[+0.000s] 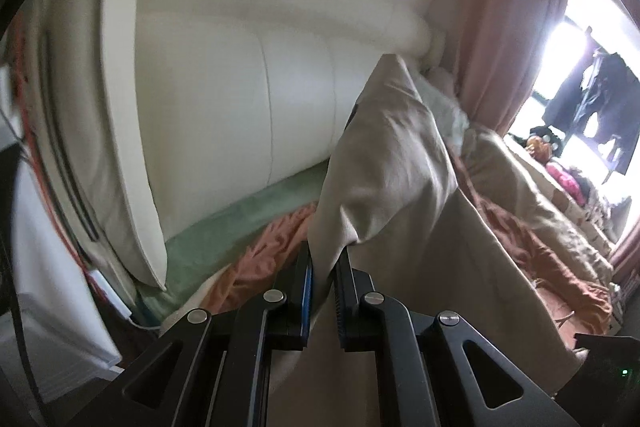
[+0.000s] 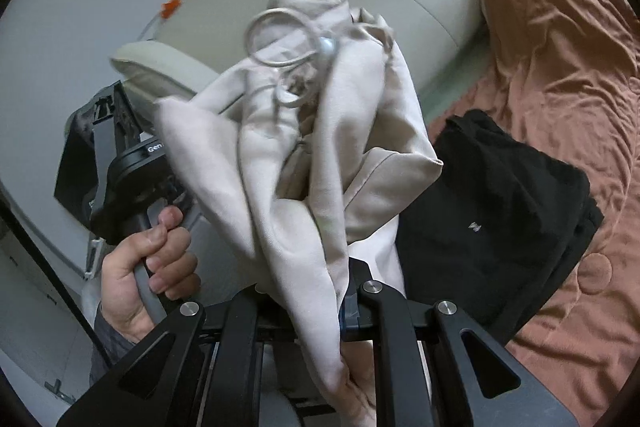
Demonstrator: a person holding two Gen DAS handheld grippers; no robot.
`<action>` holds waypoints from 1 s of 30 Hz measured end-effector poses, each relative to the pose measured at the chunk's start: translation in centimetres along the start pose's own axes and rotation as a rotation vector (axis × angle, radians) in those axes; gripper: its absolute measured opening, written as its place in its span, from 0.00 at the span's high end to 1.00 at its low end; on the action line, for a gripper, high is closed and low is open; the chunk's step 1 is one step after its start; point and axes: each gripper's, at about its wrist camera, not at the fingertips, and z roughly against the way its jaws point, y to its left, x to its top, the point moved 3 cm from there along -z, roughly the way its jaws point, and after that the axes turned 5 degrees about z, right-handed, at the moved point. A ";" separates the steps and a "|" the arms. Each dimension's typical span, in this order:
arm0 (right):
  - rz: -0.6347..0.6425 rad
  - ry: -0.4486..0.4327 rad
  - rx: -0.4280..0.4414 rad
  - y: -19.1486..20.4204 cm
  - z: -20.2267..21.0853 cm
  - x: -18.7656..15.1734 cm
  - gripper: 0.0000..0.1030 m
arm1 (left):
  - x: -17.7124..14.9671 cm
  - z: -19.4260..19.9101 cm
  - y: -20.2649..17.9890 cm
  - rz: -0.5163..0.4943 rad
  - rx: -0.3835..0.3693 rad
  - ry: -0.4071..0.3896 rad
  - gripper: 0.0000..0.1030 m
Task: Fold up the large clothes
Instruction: 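Lift the folded jacket with both tools and carry it toward the black clothes stack, then lower the jacket onto the black clothes stack and open both tools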
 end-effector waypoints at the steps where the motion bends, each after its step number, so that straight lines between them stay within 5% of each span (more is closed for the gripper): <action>1: -0.003 0.001 0.000 -0.8 -0.3 0.3 0.91 | 0.2 -0.8 0.1 0.002 0.003 0.009 0.92; 9: -0.080 -0.002 -0.042 -6.9 -2.3 0.0 0.91 | -0.1 -8.3 -0.6 -0.032 0.038 0.086 0.91; 14: -0.182 0.017 -0.089 -11.4 -3.9 -0.8 0.90 | -1.5 -11.7 -0.7 -0.116 0.165 0.151 0.81; 20: -0.316 0.023 -0.096 -15.5 -5.1 -3.4 0.84 | -4.9 -10.0 2.0 -0.100 0.173 0.168 0.77; 30: -0.316 0.098 -0.154 -12.8 -4.2 -4.8 0.70 | -12.6 -5.3 5.0 -0.042 0.186 0.176 0.75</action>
